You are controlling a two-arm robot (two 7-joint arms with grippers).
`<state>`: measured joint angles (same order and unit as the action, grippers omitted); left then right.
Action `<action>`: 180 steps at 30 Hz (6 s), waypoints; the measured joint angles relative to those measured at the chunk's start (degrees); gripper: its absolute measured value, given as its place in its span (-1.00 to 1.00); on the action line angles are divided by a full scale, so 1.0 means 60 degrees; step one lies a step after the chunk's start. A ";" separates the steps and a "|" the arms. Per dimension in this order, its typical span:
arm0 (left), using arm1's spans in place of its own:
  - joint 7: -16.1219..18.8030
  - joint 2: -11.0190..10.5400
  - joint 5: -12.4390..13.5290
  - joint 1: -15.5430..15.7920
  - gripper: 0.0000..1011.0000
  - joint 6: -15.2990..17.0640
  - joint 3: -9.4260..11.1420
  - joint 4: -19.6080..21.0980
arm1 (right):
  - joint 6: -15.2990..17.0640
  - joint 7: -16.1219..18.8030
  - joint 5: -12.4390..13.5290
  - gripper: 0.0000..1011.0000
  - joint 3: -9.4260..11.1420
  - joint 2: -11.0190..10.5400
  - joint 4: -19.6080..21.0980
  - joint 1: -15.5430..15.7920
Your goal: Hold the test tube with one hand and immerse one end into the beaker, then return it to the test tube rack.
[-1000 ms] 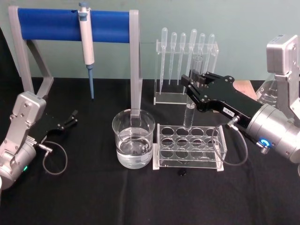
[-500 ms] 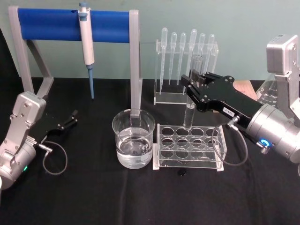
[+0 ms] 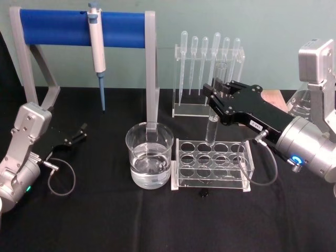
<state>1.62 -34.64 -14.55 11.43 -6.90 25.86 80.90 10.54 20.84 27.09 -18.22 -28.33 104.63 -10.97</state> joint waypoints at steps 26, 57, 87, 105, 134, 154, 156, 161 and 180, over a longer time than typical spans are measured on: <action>0.0000 0.0000 0.0000 0.0000 0.98 -0.0001 0.0000 0.0000 | 0.0000 -0.0005 0.0010 -0.55 -0.0096 0.0049 0.0002 -0.0107; 0.0000 0.0000 0.0000 0.0000 0.98 0.0000 0.0000 0.0000 | -0.1628 0.0776 -0.0653 -0.55 -0.2113 0.1943 -0.3271 -0.1846; 0.0000 0.0000 0.0000 0.0000 0.98 -0.0001 0.0000 0.0000 | -0.2130 0.1104 -0.1036 -0.55 -0.2200 0.2149 -0.4141 -0.1690; 0.0000 0.0000 0.0000 -0.0001 0.98 0.0000 0.0000 0.0000 | -0.2133 0.1100 -0.1017 -0.55 -0.2195 0.2140 -0.4125 -0.1690; 0.0000 0.0000 0.0000 0.0000 0.98 0.0000 0.0000 0.0000 | -0.2133 0.1088 -0.1017 -0.55 -0.2195 0.2140 -0.4126 -0.1690; 0.0000 0.0000 0.0000 0.0000 0.98 0.0000 0.0000 0.0000 | -0.2133 0.1089 -0.1017 -0.55 -0.2195 0.2140 -0.4125 -0.1690; 0.0000 0.0000 0.0000 0.0000 0.98 -0.0001 0.0000 0.0000 | -0.2133 0.1088 -0.1017 -0.55 -0.2196 0.2140 -0.4125 -0.1691; 0.0000 0.0000 0.0000 -0.0001 0.98 0.0000 0.0000 0.0000 | -0.2133 0.1089 -0.1017 -0.55 -0.2196 0.2140 -0.4126 -0.1691; 0.0000 0.0000 0.0000 0.0000 0.98 -0.0001 0.0000 0.0000 | -0.2133 0.1089 -0.1017 -0.55 -0.2196 0.2140 -0.4126 -0.1690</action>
<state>1.62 -34.65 -14.55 11.43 -6.91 25.86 80.90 -2.26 27.38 20.99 -31.39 -15.49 79.87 -21.11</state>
